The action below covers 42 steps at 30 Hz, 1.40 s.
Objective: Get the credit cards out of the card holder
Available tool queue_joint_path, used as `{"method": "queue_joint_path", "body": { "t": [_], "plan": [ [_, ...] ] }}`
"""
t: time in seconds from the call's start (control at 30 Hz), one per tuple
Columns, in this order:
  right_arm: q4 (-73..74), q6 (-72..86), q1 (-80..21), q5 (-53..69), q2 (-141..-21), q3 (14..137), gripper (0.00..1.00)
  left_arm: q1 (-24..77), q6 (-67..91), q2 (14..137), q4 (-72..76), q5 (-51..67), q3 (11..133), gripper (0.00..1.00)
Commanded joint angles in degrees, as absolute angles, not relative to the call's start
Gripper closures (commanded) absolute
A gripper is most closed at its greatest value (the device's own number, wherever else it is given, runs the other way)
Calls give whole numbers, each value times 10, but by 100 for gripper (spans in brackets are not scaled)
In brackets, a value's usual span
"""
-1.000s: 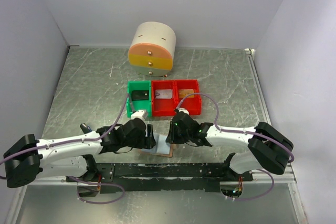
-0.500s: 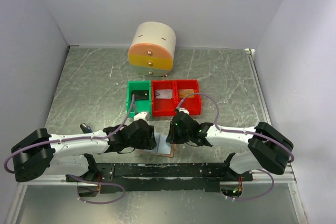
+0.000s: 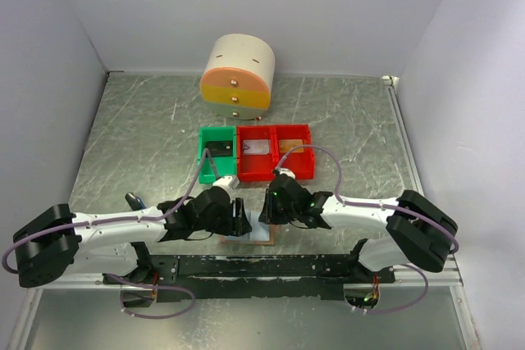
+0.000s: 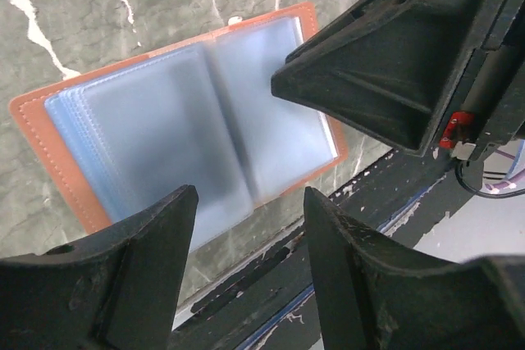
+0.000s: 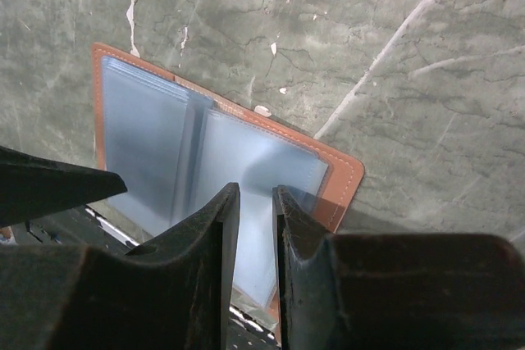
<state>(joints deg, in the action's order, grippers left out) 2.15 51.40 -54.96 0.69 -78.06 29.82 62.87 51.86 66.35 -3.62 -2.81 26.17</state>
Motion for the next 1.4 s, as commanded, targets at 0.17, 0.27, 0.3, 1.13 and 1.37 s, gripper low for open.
{"method": "queue_joint_path", "body": {
  "t": [0.17, 0.27, 0.3, 1.13, 1.37],
  "plan": [
    [39, 508, -548, 2, -786, 298, 76, 635, 531, 699, -16, -26, 274, 33],
    [59, 493, -548, -6, -778, 313, 73, 639, 541, 669, -42, -60, 278, 31],
    [74, 486, -548, -16, -777, 325, 72, 639, 546, 654, -57, -76, 278, 30],
    [276, 544, -702, -228, -964, 620, 42, 373, 548, 394, -291, -129, 252, 14],
    [282, 569, -709, -232, -1008, 639, 38, 373, 538, 339, -313, -120, 245, 14]
  ]
}}
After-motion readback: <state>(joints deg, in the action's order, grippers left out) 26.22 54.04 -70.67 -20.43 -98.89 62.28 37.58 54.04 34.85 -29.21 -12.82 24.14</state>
